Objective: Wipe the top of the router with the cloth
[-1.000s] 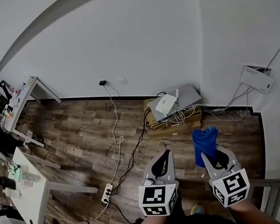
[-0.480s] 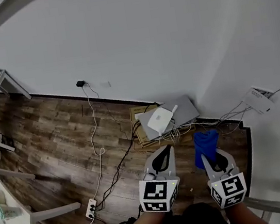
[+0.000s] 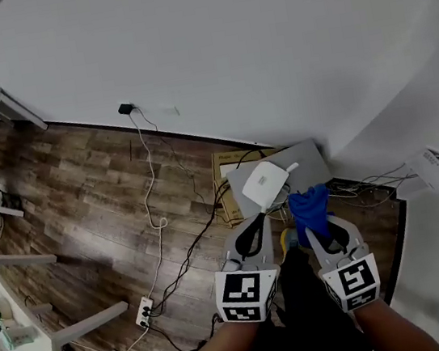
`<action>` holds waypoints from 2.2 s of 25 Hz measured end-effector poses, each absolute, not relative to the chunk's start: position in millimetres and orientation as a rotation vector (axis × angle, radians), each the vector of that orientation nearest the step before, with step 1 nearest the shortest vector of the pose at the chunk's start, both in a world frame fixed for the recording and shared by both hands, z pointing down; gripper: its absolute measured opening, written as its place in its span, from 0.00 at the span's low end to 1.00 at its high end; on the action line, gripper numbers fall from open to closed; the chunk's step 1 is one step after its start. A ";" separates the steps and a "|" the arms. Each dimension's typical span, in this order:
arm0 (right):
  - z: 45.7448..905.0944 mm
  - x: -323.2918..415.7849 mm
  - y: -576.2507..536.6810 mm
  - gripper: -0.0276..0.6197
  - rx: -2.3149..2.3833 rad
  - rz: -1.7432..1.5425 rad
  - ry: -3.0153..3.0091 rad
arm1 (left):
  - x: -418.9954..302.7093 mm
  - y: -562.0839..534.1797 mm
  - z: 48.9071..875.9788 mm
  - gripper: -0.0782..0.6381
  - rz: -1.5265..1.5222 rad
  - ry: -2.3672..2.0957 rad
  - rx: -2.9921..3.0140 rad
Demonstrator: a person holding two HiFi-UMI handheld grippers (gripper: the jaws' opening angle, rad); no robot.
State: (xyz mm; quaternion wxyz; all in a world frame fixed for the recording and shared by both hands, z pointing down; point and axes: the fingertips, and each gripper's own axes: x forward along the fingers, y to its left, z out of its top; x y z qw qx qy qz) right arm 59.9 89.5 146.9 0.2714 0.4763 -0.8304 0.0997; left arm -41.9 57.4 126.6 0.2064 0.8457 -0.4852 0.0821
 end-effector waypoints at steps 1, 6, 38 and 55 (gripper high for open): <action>161.1 61.4 74.3 0.22 1.254 0.273 -2.248 | -39.0 45.0 138.4 0.11 0.245 -1.365 2.341; 272.9 69.0 0.1 0.22 1.067 0.286 -2.314 | -26.9 -24.2 228.4 0.11 0.257 -1.507 2.245; 494.1 28.7 0.8 0.22 0.637 0.442 -2.362 | -38.1 -68.1 420.5 0.11 0.315 -1.511 2.132; 527.3 -19.7 44.6 0.22 0.566 0.544 -2.358 | -93.6 -47.9 425.7 0.11 0.311 -1.612 2.076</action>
